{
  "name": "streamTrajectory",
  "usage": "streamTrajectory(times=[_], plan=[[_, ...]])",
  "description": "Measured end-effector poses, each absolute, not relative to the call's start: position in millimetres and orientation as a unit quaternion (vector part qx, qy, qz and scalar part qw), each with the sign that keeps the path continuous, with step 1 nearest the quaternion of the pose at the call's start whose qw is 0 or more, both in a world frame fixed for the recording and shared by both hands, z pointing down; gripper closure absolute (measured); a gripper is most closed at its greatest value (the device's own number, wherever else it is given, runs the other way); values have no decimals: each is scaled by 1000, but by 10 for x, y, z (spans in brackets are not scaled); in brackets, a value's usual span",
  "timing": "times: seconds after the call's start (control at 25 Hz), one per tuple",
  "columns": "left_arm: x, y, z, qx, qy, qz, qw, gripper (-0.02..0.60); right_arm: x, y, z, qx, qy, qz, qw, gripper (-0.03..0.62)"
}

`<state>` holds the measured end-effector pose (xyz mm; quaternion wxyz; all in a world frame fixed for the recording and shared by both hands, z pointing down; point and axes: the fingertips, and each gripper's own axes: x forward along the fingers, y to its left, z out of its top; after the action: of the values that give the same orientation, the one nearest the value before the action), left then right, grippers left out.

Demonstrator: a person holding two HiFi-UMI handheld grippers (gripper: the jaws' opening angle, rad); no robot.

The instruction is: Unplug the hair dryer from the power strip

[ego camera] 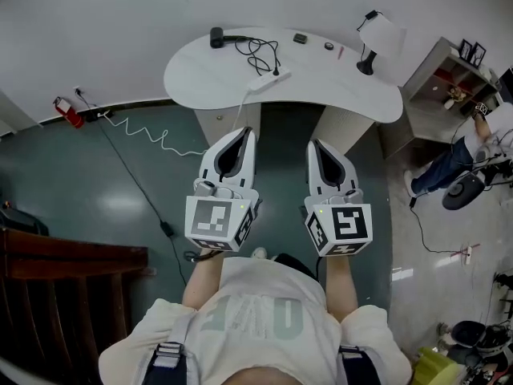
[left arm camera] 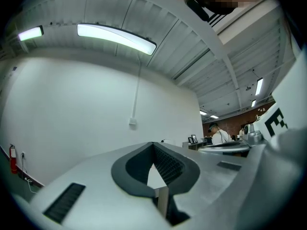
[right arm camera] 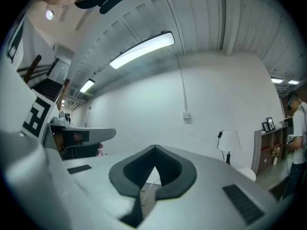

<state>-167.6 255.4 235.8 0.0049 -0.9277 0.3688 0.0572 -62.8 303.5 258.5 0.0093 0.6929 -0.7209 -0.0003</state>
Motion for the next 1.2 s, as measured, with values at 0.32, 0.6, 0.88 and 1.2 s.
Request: streamTrajectory(times=[0.32,0.6,0.88,1.2], plan=[[-1672,2140,2535,-928,371,48,-3,575,-420,2734,2848,709,-705,30,6,591],[-1308,1628,2714,-925,376,48,-7,576,-37,2205,2959,703,-711,26,-4,591],[-888,612,2740,-906,421,50,1,576,466,1041,2938,668,-744,5,3,591],[-269,-723,2404,-886,457,70,21,575,1057,-403,2602,625,-780,-33,19,591]])
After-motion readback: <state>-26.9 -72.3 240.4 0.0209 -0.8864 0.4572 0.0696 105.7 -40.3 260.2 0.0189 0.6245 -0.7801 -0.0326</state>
